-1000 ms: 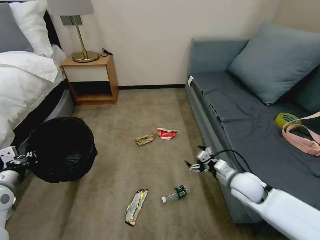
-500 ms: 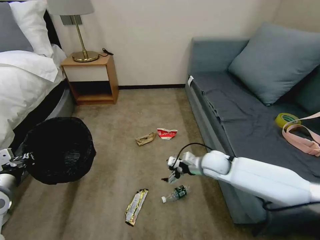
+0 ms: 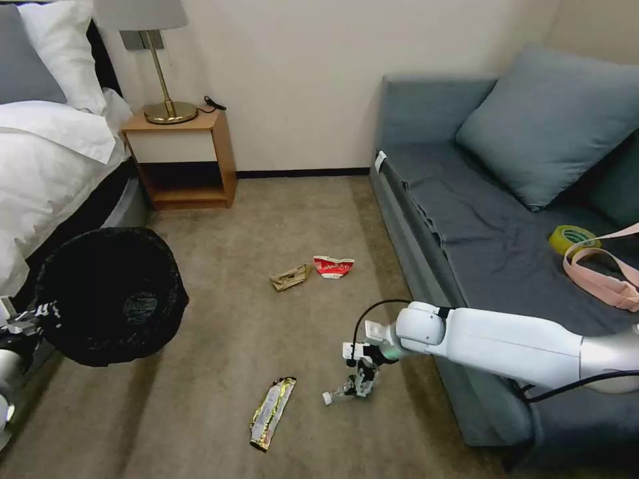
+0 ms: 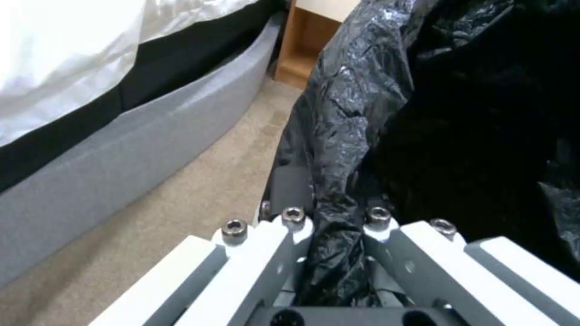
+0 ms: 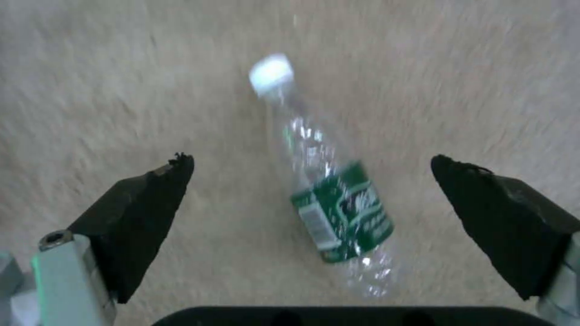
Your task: Pick up the trash bin, then pick up the garbage on the floor and place it into the trash bin.
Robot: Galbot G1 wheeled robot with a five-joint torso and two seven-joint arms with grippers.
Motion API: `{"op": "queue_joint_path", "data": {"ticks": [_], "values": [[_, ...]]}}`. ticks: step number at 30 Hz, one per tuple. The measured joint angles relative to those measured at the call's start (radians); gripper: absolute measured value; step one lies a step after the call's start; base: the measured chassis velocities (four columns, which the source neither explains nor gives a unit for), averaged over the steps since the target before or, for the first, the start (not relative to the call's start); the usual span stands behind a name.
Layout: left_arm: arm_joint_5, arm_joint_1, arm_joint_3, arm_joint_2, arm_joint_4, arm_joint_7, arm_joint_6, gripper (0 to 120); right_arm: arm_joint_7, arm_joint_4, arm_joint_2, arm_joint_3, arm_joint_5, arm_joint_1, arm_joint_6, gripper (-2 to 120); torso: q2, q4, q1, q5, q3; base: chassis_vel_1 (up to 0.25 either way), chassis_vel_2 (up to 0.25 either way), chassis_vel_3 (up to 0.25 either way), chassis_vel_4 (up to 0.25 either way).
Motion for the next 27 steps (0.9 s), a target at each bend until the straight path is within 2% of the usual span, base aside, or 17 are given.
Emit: {"op": "queue_joint_path", "data": {"ticks": [21,27], "values": [[0.010,0.014,-0.016,-0.031,-0.005,0.010,-0.013,2,-0.033,-0.260,0.103,0.000,-0.152,-0.073,0.081,100,0.000,0.0001,0.000,0.0000,0.000,0.000,0.000,0.000,0.000],[0.028,0.015,0.005,-0.048,0.001,0.018,-0.023,2,-0.028,-0.332,0.161,-0.006,-0.164,-0.080,0.099,100,0.000,0.0001,0.000,-0.0001,0.000,0.000,0.000,0.000,0.000]]}}
